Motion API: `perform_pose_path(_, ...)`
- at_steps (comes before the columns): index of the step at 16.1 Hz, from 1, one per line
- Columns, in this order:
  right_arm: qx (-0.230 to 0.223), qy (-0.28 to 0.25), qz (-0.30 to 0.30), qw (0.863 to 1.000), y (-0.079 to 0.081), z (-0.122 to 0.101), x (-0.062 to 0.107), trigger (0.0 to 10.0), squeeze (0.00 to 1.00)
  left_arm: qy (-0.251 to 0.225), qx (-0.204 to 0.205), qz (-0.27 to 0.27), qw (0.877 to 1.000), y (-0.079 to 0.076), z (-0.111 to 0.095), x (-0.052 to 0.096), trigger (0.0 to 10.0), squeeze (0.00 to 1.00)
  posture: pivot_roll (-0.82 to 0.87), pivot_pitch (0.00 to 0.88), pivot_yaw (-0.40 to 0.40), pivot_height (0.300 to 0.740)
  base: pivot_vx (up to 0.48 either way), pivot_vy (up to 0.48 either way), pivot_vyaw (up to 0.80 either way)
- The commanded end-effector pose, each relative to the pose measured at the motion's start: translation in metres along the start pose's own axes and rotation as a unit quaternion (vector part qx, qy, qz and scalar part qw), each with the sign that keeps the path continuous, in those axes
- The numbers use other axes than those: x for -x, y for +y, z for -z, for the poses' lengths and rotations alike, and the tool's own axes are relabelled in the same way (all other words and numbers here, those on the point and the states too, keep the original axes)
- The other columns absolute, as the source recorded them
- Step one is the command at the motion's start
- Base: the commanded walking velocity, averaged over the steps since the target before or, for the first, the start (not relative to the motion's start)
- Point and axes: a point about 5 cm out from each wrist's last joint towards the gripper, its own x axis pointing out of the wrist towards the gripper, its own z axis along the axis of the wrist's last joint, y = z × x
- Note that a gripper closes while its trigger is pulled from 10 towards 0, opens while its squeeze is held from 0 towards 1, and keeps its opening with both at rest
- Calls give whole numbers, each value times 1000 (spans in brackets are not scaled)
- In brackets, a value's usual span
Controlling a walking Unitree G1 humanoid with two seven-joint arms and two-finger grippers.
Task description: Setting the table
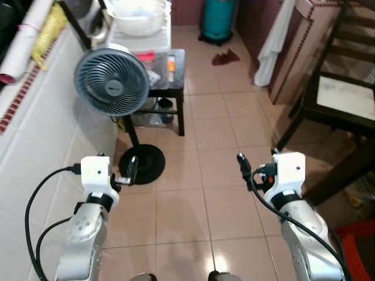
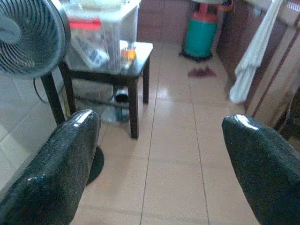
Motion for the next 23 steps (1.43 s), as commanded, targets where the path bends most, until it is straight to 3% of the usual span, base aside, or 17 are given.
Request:
perform_pose_path(1,14,-6,-4,1000,0,-1,-2,10000,0,0,-10,-5,1000,1,2,-1,10000,0,-112,43,39,740,0,0,0)
perform_pose_path(9,10,-35,27,999,-5,-4,-14,10000,0,-33,-9,17,999,-7,-11,-28,10000,0,-137,0,74,740,0,0,0)
perform_pose_path(16,3,-17,18,1000,1,2,-4,10000,0,-26,11,13,1000,-9,-4,-19,10000,0,-141,52,49,740,0,0,0)
perform_pose_path(23,-1,-11,8,1000,3,-1,-6,10000,0,-25,26,20,999,-13,-4,-12,10000,0,-135,108,36,740,0,0,-759)
